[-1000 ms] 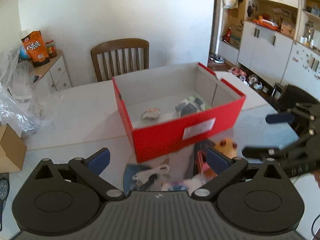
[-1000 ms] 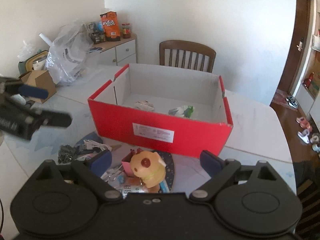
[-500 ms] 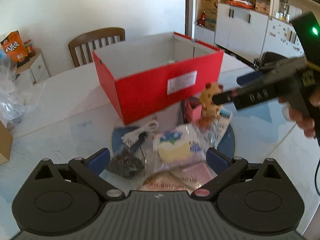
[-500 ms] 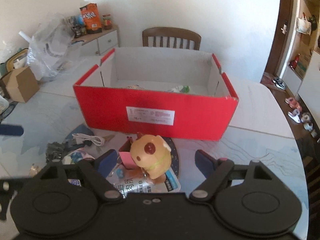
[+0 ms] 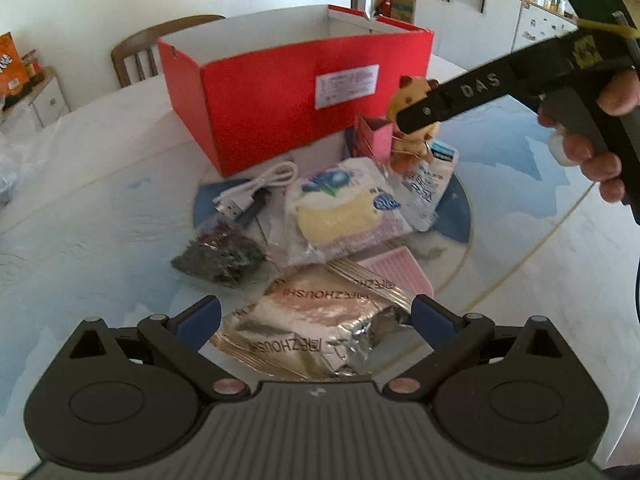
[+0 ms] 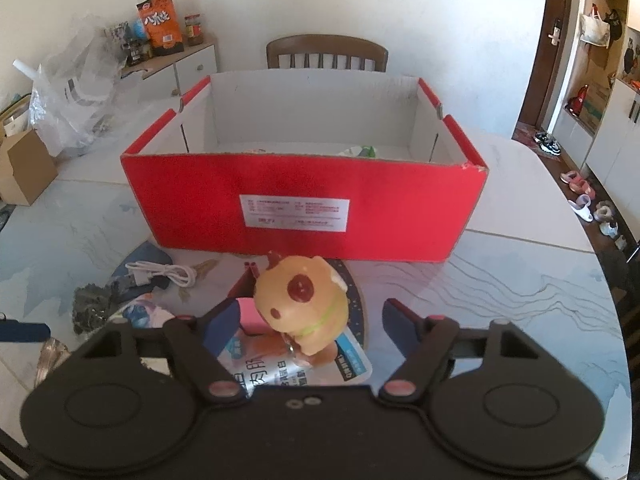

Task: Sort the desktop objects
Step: 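Grasp the silver foil pack with left tool while right tool grasps yellow plush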

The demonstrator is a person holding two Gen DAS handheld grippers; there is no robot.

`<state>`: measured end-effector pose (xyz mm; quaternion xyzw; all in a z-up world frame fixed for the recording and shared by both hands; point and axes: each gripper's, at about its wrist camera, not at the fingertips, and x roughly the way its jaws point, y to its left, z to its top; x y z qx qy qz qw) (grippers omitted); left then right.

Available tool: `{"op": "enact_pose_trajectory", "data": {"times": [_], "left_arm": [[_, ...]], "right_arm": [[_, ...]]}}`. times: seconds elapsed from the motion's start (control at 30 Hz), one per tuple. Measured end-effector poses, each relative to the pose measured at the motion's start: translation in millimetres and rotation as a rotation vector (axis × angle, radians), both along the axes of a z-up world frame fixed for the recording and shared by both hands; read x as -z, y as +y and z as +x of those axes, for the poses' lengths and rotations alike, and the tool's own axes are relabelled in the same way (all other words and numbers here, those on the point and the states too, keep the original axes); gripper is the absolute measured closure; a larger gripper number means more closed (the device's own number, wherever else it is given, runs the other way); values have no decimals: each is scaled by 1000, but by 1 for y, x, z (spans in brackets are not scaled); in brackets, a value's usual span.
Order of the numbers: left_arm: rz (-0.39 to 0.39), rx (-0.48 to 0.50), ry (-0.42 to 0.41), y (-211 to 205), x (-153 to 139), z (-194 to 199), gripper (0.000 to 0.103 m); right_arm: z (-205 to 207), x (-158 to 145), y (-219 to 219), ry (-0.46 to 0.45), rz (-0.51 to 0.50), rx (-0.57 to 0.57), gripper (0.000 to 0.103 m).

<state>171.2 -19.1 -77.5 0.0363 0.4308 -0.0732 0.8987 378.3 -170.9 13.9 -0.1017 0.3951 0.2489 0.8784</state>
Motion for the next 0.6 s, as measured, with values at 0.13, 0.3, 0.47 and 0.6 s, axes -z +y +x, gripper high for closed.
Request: {"op": "enact_pose_trajectory", "data": {"times": [0.13, 0.3, 0.47, 0.6], "left_arm": [[-16, 0, 7, -1, 3, 3, 3], [-32, 9, 9, 0, 2, 4, 10], [-43, -3, 9, 2, -2, 2, 20], [-43, 39, -1, 5, -10, 0, 21]], "right_arm": [[2, 3, 4, -1, -12, -6, 28], [5, 5, 5, 3, -9, -26, 33], [7, 7, 7, 7, -13, -51, 47], [8, 6, 6, 12, -8, -57, 47]]}}
